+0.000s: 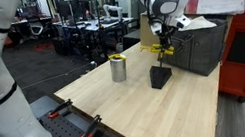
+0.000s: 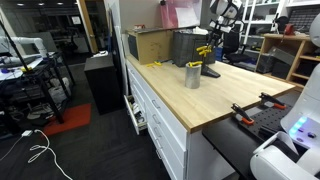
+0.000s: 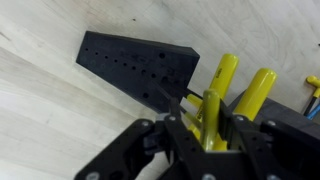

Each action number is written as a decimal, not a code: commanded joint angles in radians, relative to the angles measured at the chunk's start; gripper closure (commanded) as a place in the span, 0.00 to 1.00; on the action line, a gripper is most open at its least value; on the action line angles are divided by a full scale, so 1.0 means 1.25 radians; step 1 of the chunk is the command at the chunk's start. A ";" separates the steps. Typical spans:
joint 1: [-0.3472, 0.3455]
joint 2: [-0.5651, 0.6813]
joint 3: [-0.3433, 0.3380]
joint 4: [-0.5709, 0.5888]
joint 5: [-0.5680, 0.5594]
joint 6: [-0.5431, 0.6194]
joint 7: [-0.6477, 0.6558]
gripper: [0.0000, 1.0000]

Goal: Remove one metal object with the yellow handle from the tin and put it on the black stand

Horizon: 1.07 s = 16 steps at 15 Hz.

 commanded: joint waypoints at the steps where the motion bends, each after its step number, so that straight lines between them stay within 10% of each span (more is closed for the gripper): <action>1: 0.001 -0.003 -0.013 0.011 -0.028 -0.024 0.031 0.29; 5: -0.009 -0.021 -0.015 0.012 -0.024 -0.038 0.027 0.00; 16: -0.040 -0.104 -0.016 0.030 -0.053 -0.211 -0.102 0.00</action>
